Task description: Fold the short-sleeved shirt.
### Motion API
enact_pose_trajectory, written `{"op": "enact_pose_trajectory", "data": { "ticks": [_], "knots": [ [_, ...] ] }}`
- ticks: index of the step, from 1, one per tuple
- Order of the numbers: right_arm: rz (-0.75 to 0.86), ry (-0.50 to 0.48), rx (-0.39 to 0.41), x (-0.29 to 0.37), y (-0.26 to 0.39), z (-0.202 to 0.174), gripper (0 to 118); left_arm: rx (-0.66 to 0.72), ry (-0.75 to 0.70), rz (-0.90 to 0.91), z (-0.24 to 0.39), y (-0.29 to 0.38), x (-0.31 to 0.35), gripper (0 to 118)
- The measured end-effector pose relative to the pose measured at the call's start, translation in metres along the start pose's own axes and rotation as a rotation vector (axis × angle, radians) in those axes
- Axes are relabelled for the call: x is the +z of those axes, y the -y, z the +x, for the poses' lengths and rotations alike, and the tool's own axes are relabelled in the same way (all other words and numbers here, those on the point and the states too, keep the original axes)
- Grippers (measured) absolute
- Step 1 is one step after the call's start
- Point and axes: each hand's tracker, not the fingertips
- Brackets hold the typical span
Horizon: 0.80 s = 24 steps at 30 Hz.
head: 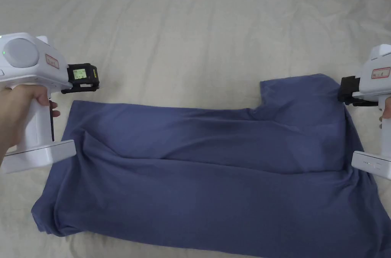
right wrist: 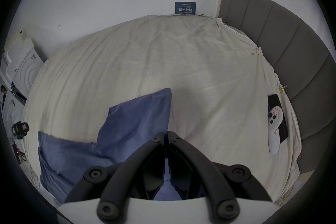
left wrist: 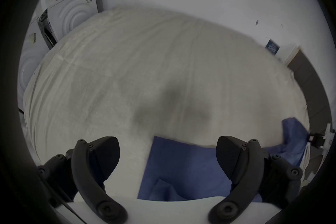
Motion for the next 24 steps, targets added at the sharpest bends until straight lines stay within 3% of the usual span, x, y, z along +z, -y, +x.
{"op": "enact_pose_trajectory", "data": {
  "ticks": [3, 6, 7, 9, 11, 12, 19, 24],
  "knots": [
    [-0.011, 0.000, 0.007, -0.008, 0.002, 0.002, 1, -0.081, -0.063, -0.085, 0.008, -0.004, -0.028, 108],
    [-0.018, -0.007, 0.002, -0.011, 0.004, 0.001, 1, -0.151, -0.137, -0.143, 0.018, -0.004, -0.049, 97],
    [-0.020, -0.008, 0.001, -0.012, 0.004, 0.001, 1, -0.174, -0.142, -0.162, 0.020, -0.004, -0.055, 88],
    [-0.024, -0.009, 0.004, -0.014, 0.004, 0.002, 1, -0.199, -0.142, -0.178, 0.023, -0.001, -0.061, 50],
    [-0.029, -0.008, 0.003, -0.007, 0.007, -0.006, 1, -0.178, -0.086, -0.179, 0.024, -0.003, -0.056, 24],
    [-0.029, -0.008, 0.001, -0.007, 0.008, -0.006, 1, -0.189, -0.092, -0.178, 0.027, -0.005, -0.052, 0],
    [-0.023, 0.013, 0.018, 0.008, 0.012, -0.001, 1, -0.171, 0.005, 0.038, 0.008, 0.000, 0.004, 0],
    [0.017, 0.026, 0.023, 0.043, 0.020, 0.008, 1, -0.174, 0.052, 0.093, -0.015, 0.016, 0.054, 0]
  ]
}}
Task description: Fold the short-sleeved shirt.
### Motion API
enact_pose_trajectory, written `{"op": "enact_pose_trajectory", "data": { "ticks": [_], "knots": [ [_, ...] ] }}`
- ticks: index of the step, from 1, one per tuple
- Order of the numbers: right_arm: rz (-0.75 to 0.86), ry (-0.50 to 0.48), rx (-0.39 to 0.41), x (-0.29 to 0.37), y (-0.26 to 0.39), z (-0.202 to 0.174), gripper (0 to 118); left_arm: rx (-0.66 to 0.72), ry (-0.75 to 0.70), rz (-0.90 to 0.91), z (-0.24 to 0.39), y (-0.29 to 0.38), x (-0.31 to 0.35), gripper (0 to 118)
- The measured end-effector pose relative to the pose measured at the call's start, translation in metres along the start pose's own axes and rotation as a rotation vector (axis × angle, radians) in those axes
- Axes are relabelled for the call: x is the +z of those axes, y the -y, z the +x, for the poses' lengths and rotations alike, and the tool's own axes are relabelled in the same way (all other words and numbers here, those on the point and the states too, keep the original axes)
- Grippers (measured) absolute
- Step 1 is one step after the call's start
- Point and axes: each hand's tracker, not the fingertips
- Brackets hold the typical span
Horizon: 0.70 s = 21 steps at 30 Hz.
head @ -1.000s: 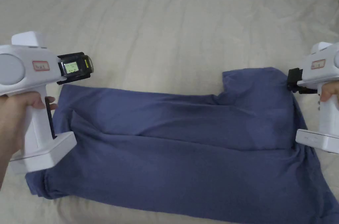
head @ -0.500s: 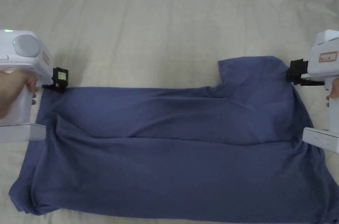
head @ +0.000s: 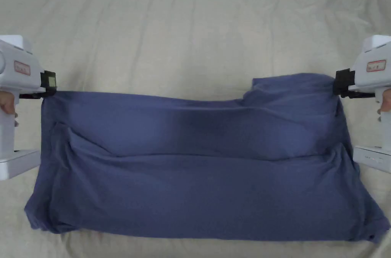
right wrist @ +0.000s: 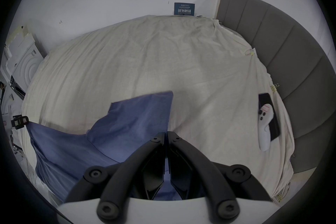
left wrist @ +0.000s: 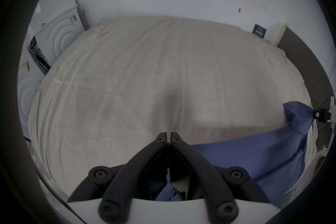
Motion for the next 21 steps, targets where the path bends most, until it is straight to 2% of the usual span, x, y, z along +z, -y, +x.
{"op": "enact_pose_trajectory", "data": {
  "ticks": [5, 12, 17, 21],
  "knots": [
    [0.054, -0.001, 0.003, 0.047, 0.019, 0.017, 1, 0.031, 0.047, 0.053, -0.018, 0.031, 0.053, 0],
    [0.099, -0.031, 0.010, 0.099, 0.088, 0.039, 1, 0.023, 0.072, 0.067, -0.026, 0.101, 0.096, 0],
    [0.030, -0.004, 0.012, 0.093, 0.153, 0.046, 1, 0.013, 0.063, 0.006, -0.028, 0.150, 0.090, 0],
    [-0.073, 0.005, -0.057, 0.068, 0.199, 0.055, 1, 0.014, 0.032, -0.061, -0.026, 0.179, 0.073, 0]
  ]
}}
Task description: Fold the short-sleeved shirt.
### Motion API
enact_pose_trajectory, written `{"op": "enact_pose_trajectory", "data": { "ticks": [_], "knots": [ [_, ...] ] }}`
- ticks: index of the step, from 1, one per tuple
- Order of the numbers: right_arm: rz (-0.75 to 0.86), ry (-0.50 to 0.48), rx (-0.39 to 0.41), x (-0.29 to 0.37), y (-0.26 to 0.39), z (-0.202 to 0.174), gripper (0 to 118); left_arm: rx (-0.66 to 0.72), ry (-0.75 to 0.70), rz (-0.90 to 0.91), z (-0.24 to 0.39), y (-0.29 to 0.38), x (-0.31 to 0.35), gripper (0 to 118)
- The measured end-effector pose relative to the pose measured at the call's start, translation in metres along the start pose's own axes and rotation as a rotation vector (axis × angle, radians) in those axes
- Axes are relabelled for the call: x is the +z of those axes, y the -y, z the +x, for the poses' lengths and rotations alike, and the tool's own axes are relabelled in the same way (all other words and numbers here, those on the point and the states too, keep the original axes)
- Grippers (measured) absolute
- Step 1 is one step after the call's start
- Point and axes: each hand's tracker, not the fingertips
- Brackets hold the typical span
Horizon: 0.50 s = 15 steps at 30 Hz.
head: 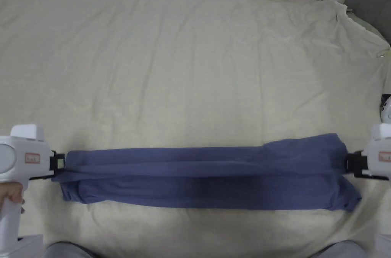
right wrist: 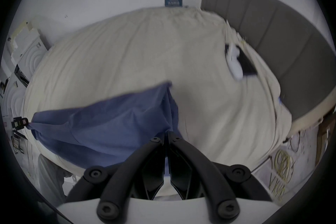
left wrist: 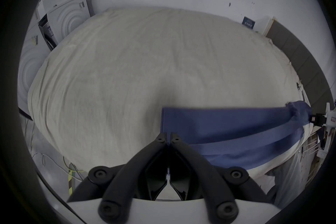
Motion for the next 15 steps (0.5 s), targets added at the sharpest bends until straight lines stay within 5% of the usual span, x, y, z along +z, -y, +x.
{"op": "enact_pose_trajectory", "data": {
  "ticks": [8, 10, 11, 12, 13, 14, 15],
  "knots": [
    [-0.097, 0.000, -0.127, -0.037, 0.042, 0.012, 2, 0.034, -0.068, -0.041, 0.003, 0.021, -0.026, 0],
    [-0.086, -0.007, -0.138, -0.032, 0.040, 0.013, 2, 0.059, -0.076, -0.043, 0.002, 0.020, -0.025, 5],
    [-0.079, -0.017, -0.139, -0.029, 0.038, 0.014, 4, 0.060, -0.082, -0.040, 0.000, 0.019, -0.023, 20],
    [-0.078, -0.017, -0.139, -0.024, 0.035, 0.016, 16, 0.073, -0.118, -0.031, -0.004, 0.015, -0.020, 38],
    [-0.074, -0.006, -0.128, -0.017, 0.030, 0.017, 40, 0.085, -0.144, -0.021, -0.009, 0.011, -0.015, 63],
    [-0.061, 0.013, -0.108, -0.011, 0.025, 0.020, 83, 0.103, -0.163, 0.002, -0.012, 0.006, -0.008, 88],
    [-0.031, 0.053, -0.086, -0.001, 0.019, 0.022, 103, 0.134, -0.189, 0.045, -0.016, -0.001, 0.002, 101]
  ]
}}
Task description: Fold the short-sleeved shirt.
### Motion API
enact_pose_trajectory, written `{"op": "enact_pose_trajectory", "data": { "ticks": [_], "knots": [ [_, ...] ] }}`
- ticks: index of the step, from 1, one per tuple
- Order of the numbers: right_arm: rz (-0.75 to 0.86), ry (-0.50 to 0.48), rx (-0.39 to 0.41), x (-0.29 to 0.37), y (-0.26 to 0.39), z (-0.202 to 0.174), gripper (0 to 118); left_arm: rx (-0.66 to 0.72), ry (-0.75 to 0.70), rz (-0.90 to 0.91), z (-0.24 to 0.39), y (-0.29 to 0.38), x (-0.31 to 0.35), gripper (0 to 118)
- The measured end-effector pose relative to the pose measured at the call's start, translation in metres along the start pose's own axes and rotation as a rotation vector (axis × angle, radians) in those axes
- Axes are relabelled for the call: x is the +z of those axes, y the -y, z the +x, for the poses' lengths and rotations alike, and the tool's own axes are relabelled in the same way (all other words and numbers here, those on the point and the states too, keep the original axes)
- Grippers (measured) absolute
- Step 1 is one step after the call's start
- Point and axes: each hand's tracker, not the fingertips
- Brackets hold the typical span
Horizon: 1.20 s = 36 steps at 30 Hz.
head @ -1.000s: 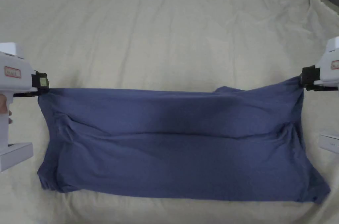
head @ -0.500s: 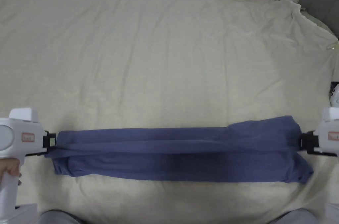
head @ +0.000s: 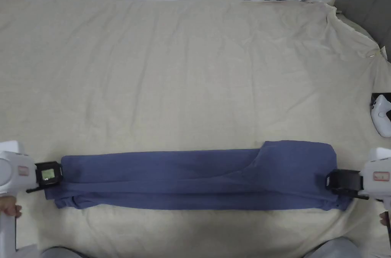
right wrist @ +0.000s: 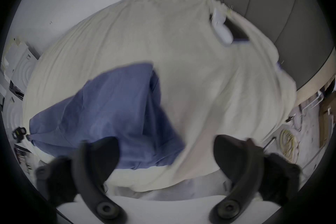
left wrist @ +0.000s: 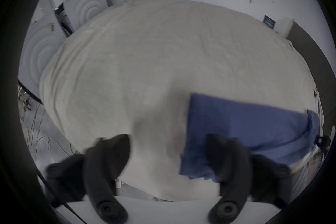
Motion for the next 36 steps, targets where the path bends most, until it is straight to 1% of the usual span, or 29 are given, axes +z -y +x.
{"op": "enact_pose_trajectory", "data": {
  "ticks": [1, 2, 3, 5, 7, 9, 10, 11, 14, 16, 18, 19, 20, 21, 22, 23, 25, 26, 27, 28, 30, 34, 36],
  "knots": [
    [0.065, 0.030, 0.012, 0.015, -0.007, 0.001, 111, 0.025, -0.006, 0.043, -0.004, -0.009, 0.010, 108],
    [0.131, 0.050, 0.036, 0.028, -0.015, 0.000, 111, 0.043, 0.001, 0.083, -0.007, -0.018, 0.020, 111],
    [0.191, 0.075, 0.057, 0.043, -0.025, -0.001, 111, 0.041, 0.018, 0.125, -0.005, -0.028, 0.032, 111],
    [0.307, 0.113, 0.063, 0.070, -0.039, -0.006, 111, -0.003, 0.046, 0.183, 0.001, -0.046, 0.053, 111],
    [0.462, 0.120, 0.062, 0.100, -0.050, -0.015, 111, -0.062, 0.042, 0.325, 0.013, -0.057, 0.075, 111],
    [0.612, 0.092, 0.075, 0.125, -0.052, -0.026, 111, -0.093, -0.033, 0.546, 0.031, -0.058, 0.099, 111],
    [0.676, 0.076, 0.078, 0.133, -0.052, -0.031, 111, -0.097, -0.070, 0.616, 0.041, -0.058, 0.109, 112],
    [0.735, 0.060, 0.078, 0.141, -0.051, -0.037, 112, -0.113, -0.063, 0.660, 0.050, -0.056, 0.115, 112],
    [0.881, 0.004, 0.076, 0.155, -0.040, -0.054, 118, -0.115, 0.032, 0.798, 0.073, -0.047, 0.137, 111],
    [0.931, -0.013, 0.114, 0.158, -0.030, -0.066, 118, -0.111, 0.105, 0.848, 0.082, -0.040, 0.139, 110],
    [0.957, -0.015, 0.134, 0.155, -0.019, -0.076, 118, -0.102, 0.138, 0.874, 0.092, -0.032, 0.142, 102],
    [0.963, -0.013, 0.138, 0.152, -0.012, -0.082, 117, -0.106, 0.168, 0.886, 0.095, -0.026, 0.138, 92],
    [0.970, -0.018, 0.144, 0.150, -0.006, -0.087, 115, -0.114, 0.177, 0.889, 0.098, -0.022, 0.137, 76],
    [0.975, -0.031, 0.145, 0.148, 0.000, -0.090, 110, -0.119, 0.183, 0.888, 0.102, -0.018, 0.136, 62],
    [0.972, -0.046, 0.144, 0.146, 0.004, -0.093, 97, -0.122, 0.193, 0.887, 0.104, -0.014, 0.135, 50],
    [0.962, -0.078, 0.133, 0.144, 0.008, -0.096, 85, -0.130, 0.206, 0.885, 0.108, -0.009, 0.135, 46],
    [0.931, -0.122, 0.112, 0.141, 0.011, -0.098, 69, -0.158, 0.219, 0.881, 0.112, -0.001, 0.129, 38],
    [0.920, -0.129, 0.113, 0.138, 0.010, -0.099, 32, -0.178, 0.217, 0.871, 0.114, 0.001, 0.126, 20],
    [0.921, -0.127, 0.102, 0.134, 0.011, -0.101, 0, -0.185, 0.209, 0.858, 0.119, 0.004, 0.128, 5],
    [0.925, -0.122, 0.081, 0.133, 0.013, -0.100, 0, -0.182, 0.208, 0.853, 0.120, 0.007, 0.126, 0],
    [0.890, -0.146, 0.089, 0.130, 0.011, -0.099, 0, -0.169, 0.251, 0.829, 0.117, 0.011, 0.123, 0],
    [0.884, -0.140, 0.094, 0.127, 0.013, -0.102, 0, -0.158, 0.252, 0.824, 0.120, 0.015, 0.126, 0],
    [0.876, -0.156, 0.086, 0.127, 0.012, -0.100, 0, -0.153, 0.267, 0.817, 0.121, 0.013, 0.129, 0]
  ]
}}
